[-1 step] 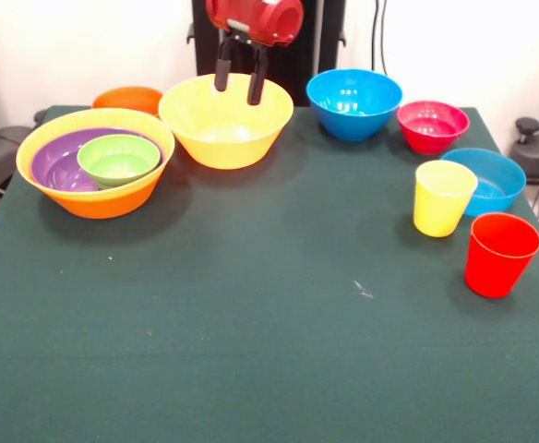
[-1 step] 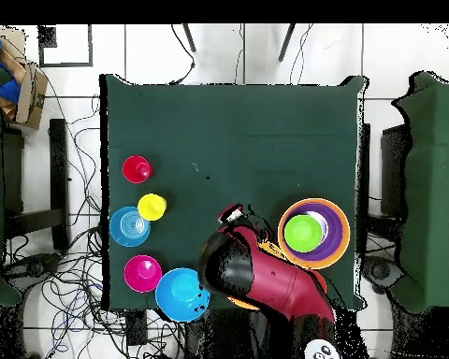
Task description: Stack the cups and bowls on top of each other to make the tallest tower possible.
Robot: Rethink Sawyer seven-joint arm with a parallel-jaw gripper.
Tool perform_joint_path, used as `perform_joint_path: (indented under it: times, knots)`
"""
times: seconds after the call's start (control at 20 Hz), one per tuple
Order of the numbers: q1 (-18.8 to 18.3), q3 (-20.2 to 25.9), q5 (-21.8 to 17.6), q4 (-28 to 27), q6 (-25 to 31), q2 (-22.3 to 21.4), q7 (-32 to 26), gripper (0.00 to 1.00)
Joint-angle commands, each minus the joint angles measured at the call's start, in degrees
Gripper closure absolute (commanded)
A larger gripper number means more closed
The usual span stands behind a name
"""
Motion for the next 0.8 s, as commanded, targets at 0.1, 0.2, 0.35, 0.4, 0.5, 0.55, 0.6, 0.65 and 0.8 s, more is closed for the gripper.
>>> perform_joint_path:
  times: [0.1,0.2,0.35,0.4,0.5,0.55,0.6,0.65,0.8]
  knots:
    - [3.2,2.7,3.9,-4.7,7.7,4.7,8.3,0.00]
    - [3.8,2.2,4.5,-5.5,8.1,5.3,8.1,0.00]
    - [5.1,1.3,5.7,-7.1,8.7,6.3,8.3,0.00]
    - [5.6,1.1,6.1,-7.6,9.0,6.6,8.4,0.00]
    - [6.5,0.6,7.0,-9.0,9.7,7.3,8.7,0.00]
    - [7.1,0.2,7.3,-9.8,9.9,7.8,8.8,0.00]
    - [7.4,0.1,7.7,-10.4,9.9,8.2,8.7,0.00]
    - [7.7,-0.2,8.1,-10.8,9.9,8.7,8.7,0.00]
    - [8.6,-0.9,8.8,-12.3,10.0,9.9,8.8,0.00]
